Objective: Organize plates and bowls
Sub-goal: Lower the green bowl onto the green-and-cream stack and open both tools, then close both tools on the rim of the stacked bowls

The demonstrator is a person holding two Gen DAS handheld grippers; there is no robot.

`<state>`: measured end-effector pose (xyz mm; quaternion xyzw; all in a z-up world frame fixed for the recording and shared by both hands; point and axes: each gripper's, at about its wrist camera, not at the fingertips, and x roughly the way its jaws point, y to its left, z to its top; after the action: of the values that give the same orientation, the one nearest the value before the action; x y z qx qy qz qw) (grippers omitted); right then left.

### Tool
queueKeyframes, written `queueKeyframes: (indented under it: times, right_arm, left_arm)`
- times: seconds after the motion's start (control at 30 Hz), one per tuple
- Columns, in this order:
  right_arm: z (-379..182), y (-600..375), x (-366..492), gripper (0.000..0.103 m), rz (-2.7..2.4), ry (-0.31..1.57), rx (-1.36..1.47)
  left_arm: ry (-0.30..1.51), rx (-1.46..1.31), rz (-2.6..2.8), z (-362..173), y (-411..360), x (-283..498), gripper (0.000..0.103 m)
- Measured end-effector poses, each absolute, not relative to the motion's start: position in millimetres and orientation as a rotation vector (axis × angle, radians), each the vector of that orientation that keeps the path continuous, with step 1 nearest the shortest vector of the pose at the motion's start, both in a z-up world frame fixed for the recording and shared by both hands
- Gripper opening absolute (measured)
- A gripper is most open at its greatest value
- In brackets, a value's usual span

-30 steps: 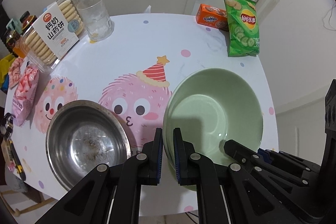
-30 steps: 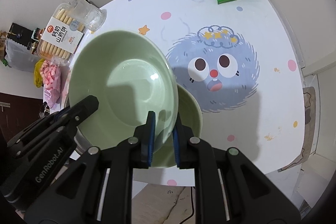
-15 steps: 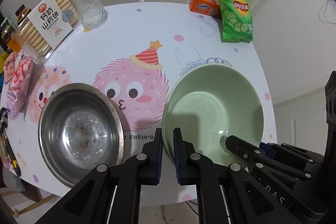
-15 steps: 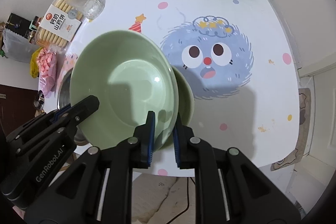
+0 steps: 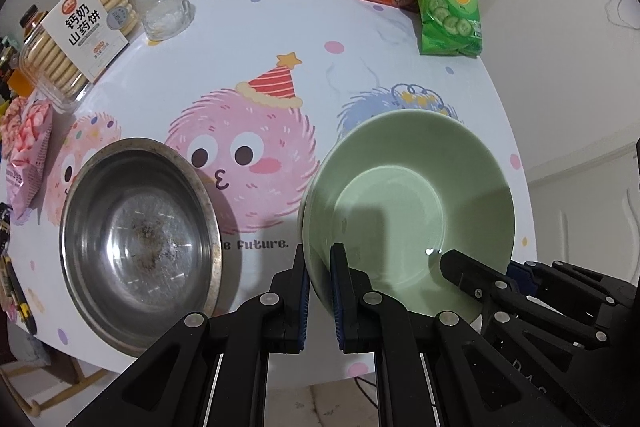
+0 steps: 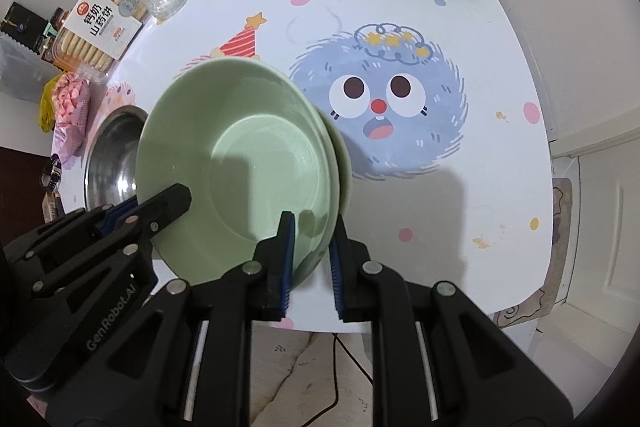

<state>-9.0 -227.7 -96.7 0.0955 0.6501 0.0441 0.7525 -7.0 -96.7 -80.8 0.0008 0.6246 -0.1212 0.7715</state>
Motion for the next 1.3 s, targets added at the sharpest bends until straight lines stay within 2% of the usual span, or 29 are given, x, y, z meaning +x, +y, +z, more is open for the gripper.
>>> queueKeyframes:
  times: [0.4, 0.53, 0.73, 0.8, 0.9, 0.97, 1.03, 1.1, 1.13, 1.2, 1.23, 1.3]
  right_arm:
    - [-98, -223, -9, 0.019, 0.087, 1.432, 0.154]
    - [-97, -221, -9, 0.024, 0.094, 1.432, 0.147]
    - [-95, -218, -10, 0.025, 0.102, 1.432, 0.143]
    - [-94, -220, -11, 0.025, 0.105, 1.428, 0.152]
    - [-91, -225, -15, 0.027, 0.109, 1.416, 0.181]
    - [-88, -231, -18, 0.039, 0.109, 1.403, 0.219]
    - [-84, -240, -21, 0.047, 0.111, 1.387, 0.259]
    - [-81, -250, -22, 0.06, 0.113, 1.369, 0.319]
    - [-80, -257, -21, 0.072, 0.113, 1.36, 0.362]
    - [-79, -270, -19, 0.088, 0.123, 1.337, 0.453]
    - [-79, -276, -16, 0.091, 0.125, 1.33, 0.493]
    - [-83, -284, -10, 0.095, 0.142, 1.334, 0.553]
  left_arm:
    - [1.345, 0.037, -0.262, -80, -100, -7, 0.009]
    - [1.353, 0.039, -0.255, -82, -98, -6, 0.013]
    - [1.358, 0.031, -0.255, -83, -96, -5, 0.014]
    - [1.365, 0.017, -0.251, -84, -92, -5, 0.022]
    - [1.363, -0.001, -0.232, -85, -83, -4, 0.041]
    - [1.368, -0.026, -0.224, -85, -76, -3, 0.058]
    - [1.374, -0.068, -0.228, -86, -70, -2, 0.063]
    - [1.388, -0.113, -0.229, -88, -67, 0, 0.075]
    - [1.397, -0.148, -0.234, -89, -64, 1, 0.084]
    - [1.417, -0.215, -0.242, -93, -60, 3, 0.087]
    - [1.432, -0.256, -0.251, -96, -59, 5, 0.089]
    - [1.469, -0.3, -0.265, -104, -59, 7, 0.101]
